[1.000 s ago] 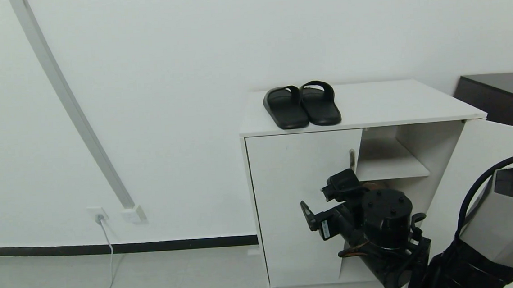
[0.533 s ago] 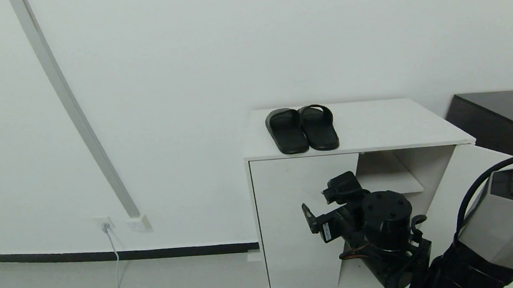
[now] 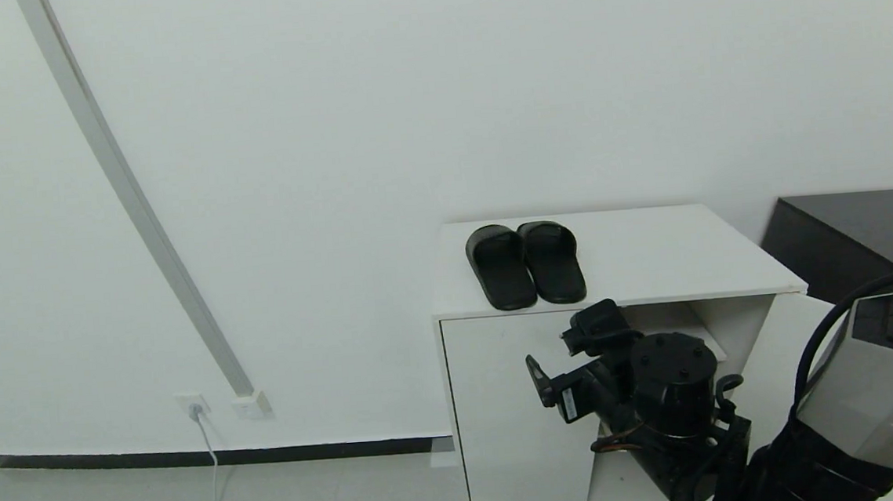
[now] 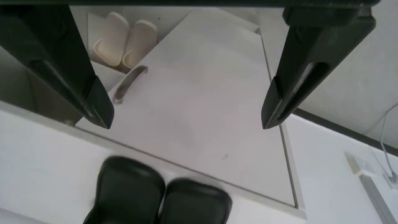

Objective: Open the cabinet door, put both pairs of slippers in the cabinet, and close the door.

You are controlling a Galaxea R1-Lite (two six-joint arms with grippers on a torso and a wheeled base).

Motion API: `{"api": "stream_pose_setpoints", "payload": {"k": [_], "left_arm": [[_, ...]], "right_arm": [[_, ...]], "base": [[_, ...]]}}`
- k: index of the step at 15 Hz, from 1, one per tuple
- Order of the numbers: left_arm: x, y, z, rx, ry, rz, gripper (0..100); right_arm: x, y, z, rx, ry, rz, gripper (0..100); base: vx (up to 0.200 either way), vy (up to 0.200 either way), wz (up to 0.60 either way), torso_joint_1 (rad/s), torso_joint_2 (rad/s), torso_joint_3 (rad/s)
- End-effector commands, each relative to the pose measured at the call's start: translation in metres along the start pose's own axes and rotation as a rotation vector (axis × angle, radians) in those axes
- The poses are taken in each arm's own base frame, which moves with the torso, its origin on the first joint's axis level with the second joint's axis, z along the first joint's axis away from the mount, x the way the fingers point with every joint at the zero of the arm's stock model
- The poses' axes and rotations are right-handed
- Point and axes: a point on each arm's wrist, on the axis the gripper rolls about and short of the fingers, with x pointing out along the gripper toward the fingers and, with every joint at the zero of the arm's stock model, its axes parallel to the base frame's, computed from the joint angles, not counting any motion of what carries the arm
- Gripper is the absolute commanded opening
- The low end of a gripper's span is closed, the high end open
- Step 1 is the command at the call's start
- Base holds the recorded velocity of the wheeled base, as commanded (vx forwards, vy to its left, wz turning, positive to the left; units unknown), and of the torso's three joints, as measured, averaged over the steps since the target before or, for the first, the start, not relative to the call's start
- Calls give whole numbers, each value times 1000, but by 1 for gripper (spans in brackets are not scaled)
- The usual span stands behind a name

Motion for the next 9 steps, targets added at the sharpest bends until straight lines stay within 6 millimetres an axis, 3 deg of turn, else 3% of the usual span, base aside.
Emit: {"api": "stream_pose_setpoints", "payload": {"k": [1,7,9], "left_arm": [[0,0,0,0,3,1,0],[0,0,0,0,3,-1,0],[0,0,0,0,1,-1,0]], "right_arm": [[1,0,-1,-2,3,0,100],[1,1,-1,0,-3,22,100],[5,-1,-5,-9,7,25,100]], "base": [[0,0,0,217,-452,-242],[0,0,0,180,-387,-207],[0,0,0,49,-107,-49]]}}
